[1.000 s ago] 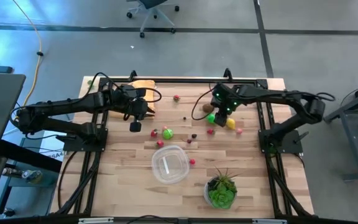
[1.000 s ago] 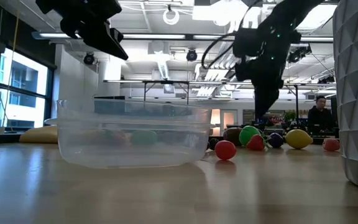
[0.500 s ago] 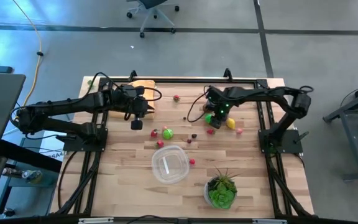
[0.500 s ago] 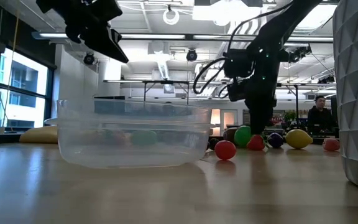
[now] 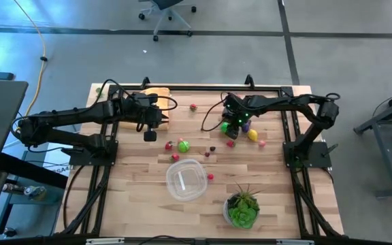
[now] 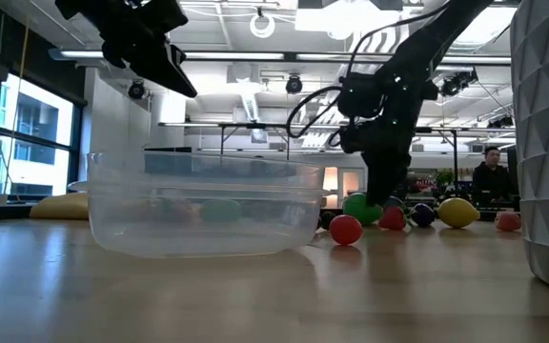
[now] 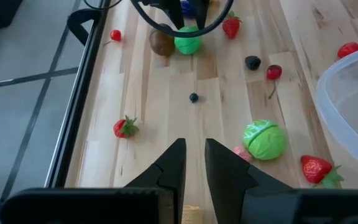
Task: Pick and placing Produce into tupperware
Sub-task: Put the green pear into the transparent bin
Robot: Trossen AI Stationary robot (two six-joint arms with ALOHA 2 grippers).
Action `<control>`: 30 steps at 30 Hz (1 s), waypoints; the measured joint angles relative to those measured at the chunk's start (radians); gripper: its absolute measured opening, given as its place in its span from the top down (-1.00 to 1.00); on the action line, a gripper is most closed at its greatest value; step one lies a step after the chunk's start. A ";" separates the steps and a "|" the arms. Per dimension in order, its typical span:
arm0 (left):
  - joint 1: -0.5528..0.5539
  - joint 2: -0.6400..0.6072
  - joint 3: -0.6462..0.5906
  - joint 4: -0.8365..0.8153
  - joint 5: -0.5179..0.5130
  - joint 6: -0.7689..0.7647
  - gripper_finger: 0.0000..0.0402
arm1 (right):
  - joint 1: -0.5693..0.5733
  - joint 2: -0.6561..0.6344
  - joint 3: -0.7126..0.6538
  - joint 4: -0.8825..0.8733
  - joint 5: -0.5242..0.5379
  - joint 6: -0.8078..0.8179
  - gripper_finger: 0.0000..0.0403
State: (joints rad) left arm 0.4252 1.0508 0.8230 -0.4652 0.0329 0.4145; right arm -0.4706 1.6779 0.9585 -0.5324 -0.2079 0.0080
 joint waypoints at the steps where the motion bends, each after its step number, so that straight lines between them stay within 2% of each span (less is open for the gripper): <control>1: 0.000 0.000 0.000 0.000 0.000 0.000 0.75 | 0.000 0.000 0.000 0.010 -0.007 0.006 0.03; 8: 0.000 0.000 0.000 0.000 0.000 0.000 0.75 | 0.000 0.000 0.000 0.034 -0.010 -0.009 0.01; 18: 0.000 0.000 0.000 0.000 0.000 0.000 0.75 | 0.004 0.035 0.000 0.095 -0.029 -0.009 -0.26; 30: 0.000 0.000 0.000 0.000 0.000 0.000 0.75 | 0.051 0.037 0.000 0.145 -0.002 0.019 -0.27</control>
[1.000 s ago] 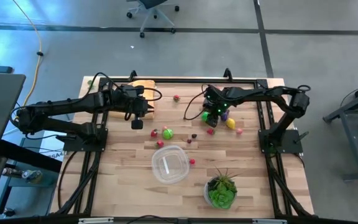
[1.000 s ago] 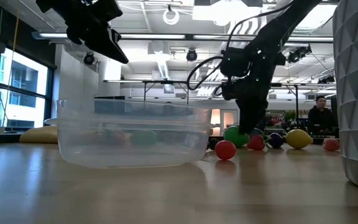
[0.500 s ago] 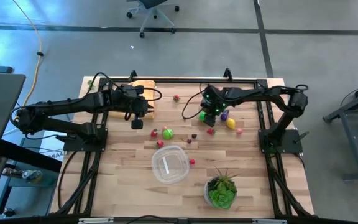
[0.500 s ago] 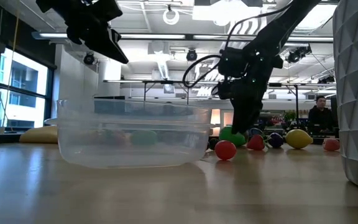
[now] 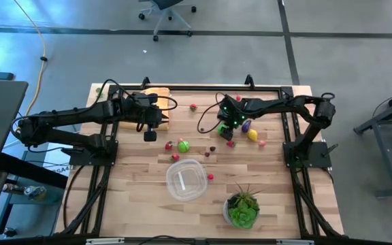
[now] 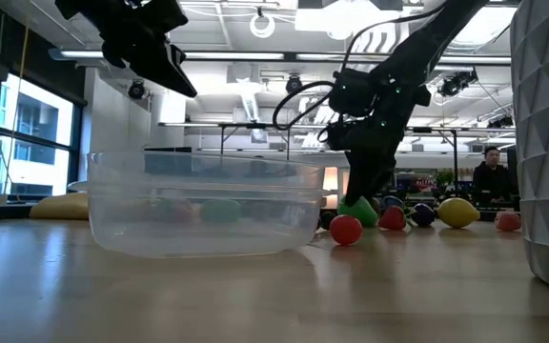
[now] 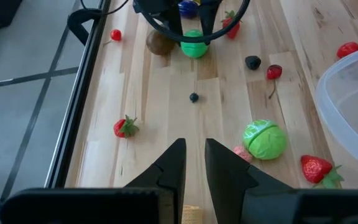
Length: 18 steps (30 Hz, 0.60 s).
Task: Pick and placing Produce into tupperware
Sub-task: Put the green pear into the transparent bin
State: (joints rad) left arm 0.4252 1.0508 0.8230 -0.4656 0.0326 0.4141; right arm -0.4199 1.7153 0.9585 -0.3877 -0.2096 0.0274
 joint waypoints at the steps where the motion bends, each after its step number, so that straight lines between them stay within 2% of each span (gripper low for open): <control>1: 0.000 0.000 0.000 0.000 0.000 0.000 0.75 | 0.003 0.000 0.000 0.005 0.001 0.011 -0.27; 5: 0.000 0.000 0.000 0.000 0.000 0.000 0.75 | 0.011 0.000 0.000 -0.006 0.042 0.017 -0.27; 18: 0.000 0.000 0.000 0.000 0.000 0.000 0.75 | 0.011 0.001 0.000 -0.013 0.061 0.016 -0.27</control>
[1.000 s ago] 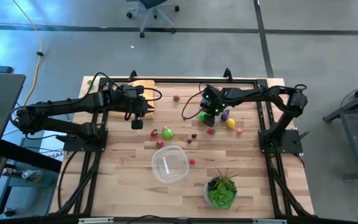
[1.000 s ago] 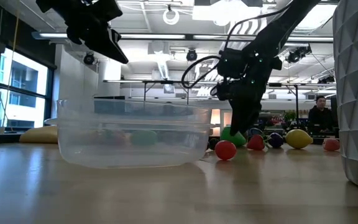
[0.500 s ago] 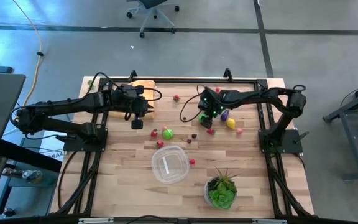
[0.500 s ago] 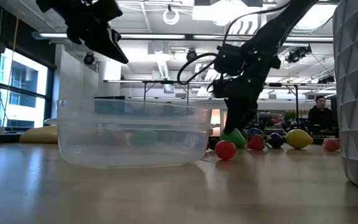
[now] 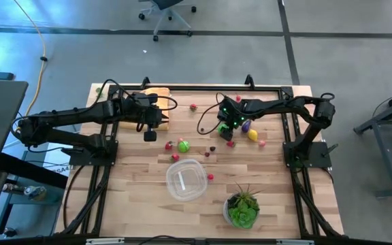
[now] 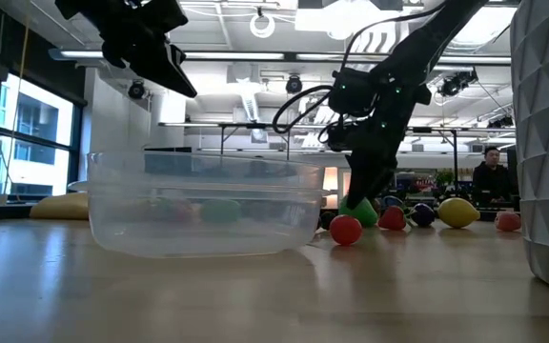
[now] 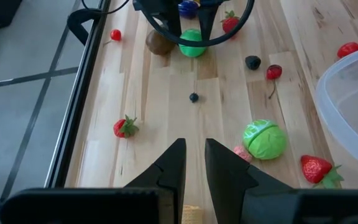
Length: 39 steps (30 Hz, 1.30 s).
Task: Pick and placing Produce into tupperware
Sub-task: Put the green pear into the transparent bin
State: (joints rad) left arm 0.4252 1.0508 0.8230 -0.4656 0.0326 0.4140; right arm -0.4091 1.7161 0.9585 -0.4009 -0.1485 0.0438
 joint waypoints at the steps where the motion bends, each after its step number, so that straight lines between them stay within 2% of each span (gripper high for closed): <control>1: 0.000 0.000 0.000 0.000 0.000 0.000 0.75 | 0.000 0.000 0.000 0.003 0.003 0.001 -0.27; 10: 0.000 0.000 0.000 0.000 0.000 0.000 0.75 | 0.023 0.050 0.000 0.014 0.019 0.003 -0.27; 15: 0.000 0.000 0.000 0.000 0.000 0.000 0.75 | 0.053 0.073 0.004 0.024 0.082 0.028 -0.27; 22: 0.000 0.000 0.000 0.000 0.000 0.000 0.75 | 0.057 0.076 0.021 0.010 0.093 0.034 -0.27; 31: 0.000 0.000 0.000 0.000 0.000 0.000 0.75 | 0.056 0.076 0.023 0.006 0.104 0.028 -0.07; 39: 0.000 0.000 0.000 0.000 0.000 0.000 0.75 | 0.056 0.076 0.023 0.008 0.104 0.037 -0.05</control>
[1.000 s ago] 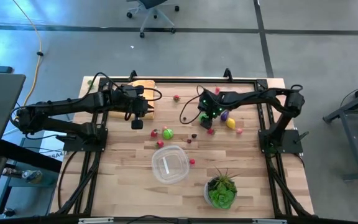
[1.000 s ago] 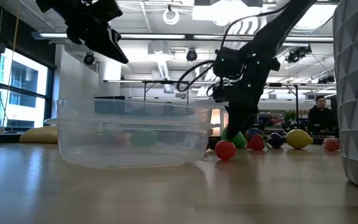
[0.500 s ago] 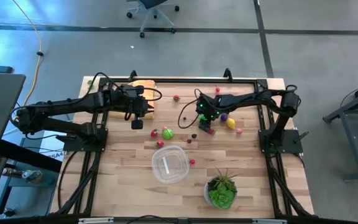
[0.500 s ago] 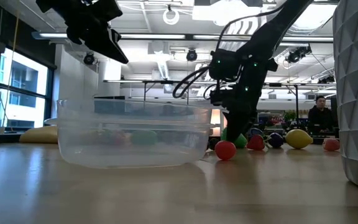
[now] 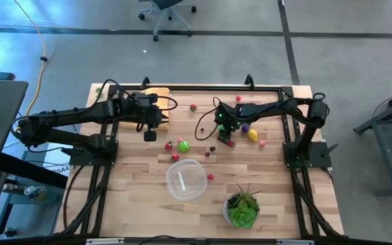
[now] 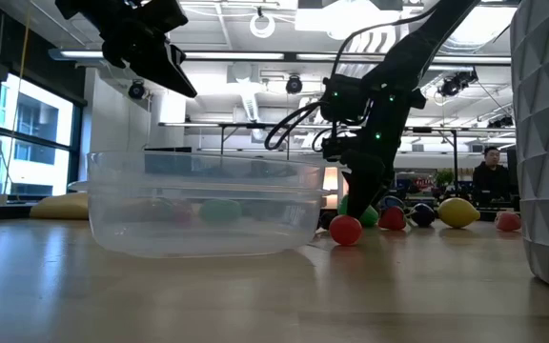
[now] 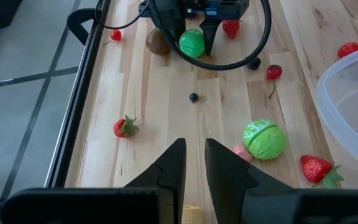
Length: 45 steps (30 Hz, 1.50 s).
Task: Pick and placing Produce into tupperware
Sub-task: Put the green pear into the transparent bin
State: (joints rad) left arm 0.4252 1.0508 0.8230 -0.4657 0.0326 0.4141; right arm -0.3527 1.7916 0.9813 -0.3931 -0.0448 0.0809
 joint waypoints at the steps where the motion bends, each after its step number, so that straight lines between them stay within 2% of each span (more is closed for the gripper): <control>1: 0.000 0.000 0.000 0.000 0.000 0.000 0.75 | 0.000 0.000 0.000 0.000 0.000 -0.002 -0.05; 8: 0.000 0.000 0.000 0.000 0.000 0.000 0.75 | 0.000 -0.012 0.000 0.007 -0.010 -0.014 -0.04; 14: 0.000 0.000 0.000 0.000 0.000 0.000 0.75 | 0.000 -0.105 0.001 0.009 -0.053 -0.013 -0.04; 24: 0.000 0.000 0.000 0.000 0.000 0.000 0.75 | 0.041 -0.343 0.017 0.114 -0.277 -0.008 -0.04; 30: 0.000 0.000 0.000 0.000 0.000 0.000 0.75 | 0.159 -0.380 0.146 0.114 -0.278 -0.038 -0.04; 35: 0.000 0.000 0.000 0.000 0.000 0.000 0.75 | 0.266 -0.363 0.256 0.055 -0.208 -0.109 -0.04; 39: 0.000 0.000 0.000 0.000 0.000 0.000 0.75 | 0.307 -0.363 0.286 0.021 -0.156 -0.133 -0.04; 45: 0.000 0.000 0.000 0.000 0.000 0.000 0.75 | 0.333 -0.356 0.289 0.016 -0.156 -0.135 -0.04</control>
State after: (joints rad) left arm 0.4252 1.0504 0.8234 -0.4656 0.0327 0.4138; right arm -0.0194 1.4353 1.2705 -0.3774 -0.2006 -0.0540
